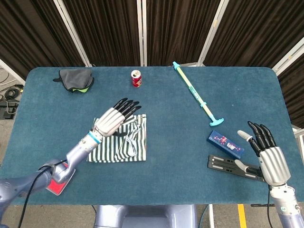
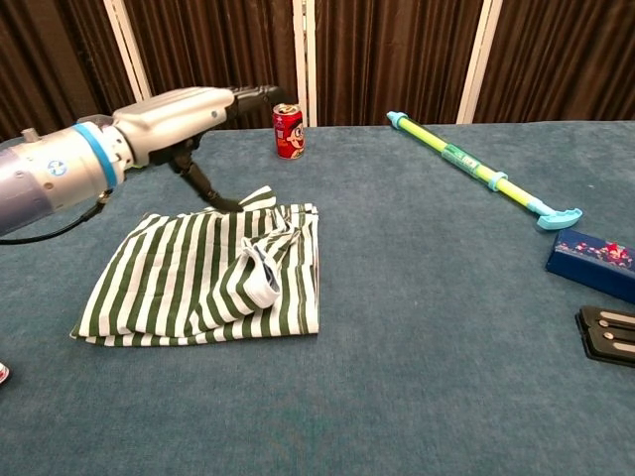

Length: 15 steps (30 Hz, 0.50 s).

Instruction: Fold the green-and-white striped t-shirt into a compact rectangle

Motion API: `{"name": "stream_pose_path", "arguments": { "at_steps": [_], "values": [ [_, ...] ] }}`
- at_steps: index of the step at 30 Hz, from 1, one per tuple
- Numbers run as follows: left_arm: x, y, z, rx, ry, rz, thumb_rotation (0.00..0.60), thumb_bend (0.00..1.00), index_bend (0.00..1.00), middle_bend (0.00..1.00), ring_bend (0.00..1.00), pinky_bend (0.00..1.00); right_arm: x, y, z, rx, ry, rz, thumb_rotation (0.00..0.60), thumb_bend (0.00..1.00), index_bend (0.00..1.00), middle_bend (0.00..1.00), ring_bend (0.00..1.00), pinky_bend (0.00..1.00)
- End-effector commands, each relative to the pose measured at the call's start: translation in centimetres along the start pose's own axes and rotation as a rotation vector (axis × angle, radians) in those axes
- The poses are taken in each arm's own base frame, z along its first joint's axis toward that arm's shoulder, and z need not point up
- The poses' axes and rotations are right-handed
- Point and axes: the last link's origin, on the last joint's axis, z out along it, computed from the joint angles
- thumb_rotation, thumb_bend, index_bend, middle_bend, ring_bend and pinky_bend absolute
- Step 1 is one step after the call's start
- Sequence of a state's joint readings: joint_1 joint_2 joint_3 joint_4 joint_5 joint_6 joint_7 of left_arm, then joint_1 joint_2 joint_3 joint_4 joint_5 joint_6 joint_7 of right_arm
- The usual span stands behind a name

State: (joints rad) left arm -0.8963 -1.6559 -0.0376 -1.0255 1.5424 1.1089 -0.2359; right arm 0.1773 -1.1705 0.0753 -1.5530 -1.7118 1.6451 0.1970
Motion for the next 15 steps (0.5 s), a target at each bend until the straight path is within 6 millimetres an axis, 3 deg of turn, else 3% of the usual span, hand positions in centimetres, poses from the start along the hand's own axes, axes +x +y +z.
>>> {"name": "stream_pose_path", "arguments": {
  "at_steps": [1,7,15],
  "values": [
    [-0.8,-0.2,-2.0,0.054,-0.077,-0.036,0.6,0.02,0.0,0.0,0.0,0.0,0.1,-0.1,0.0,0.003,0.0,0.004,0.6,0.0,0.24,0.0,0.0,0.0],
    [-2.0,0.6,-2.1,0.099,-0.108,-0.065,0.6,0.03,0.0,0.0,0.0,0.0,0.3,-0.1,-0.1,0.003,0.005,0.015,0.6,0.0,0.24,0.0,0.0,0.0],
    [-2.3,0.1,-1.5,0.161,-0.109,-0.039,0.6,0.05,0.0,0.0,0.0,0.0,0.7,0.2,-0.2,-0.003,0.015,0.027,0.6,0.0,0.24,0.0,0.0,0.0]
  ]
}}
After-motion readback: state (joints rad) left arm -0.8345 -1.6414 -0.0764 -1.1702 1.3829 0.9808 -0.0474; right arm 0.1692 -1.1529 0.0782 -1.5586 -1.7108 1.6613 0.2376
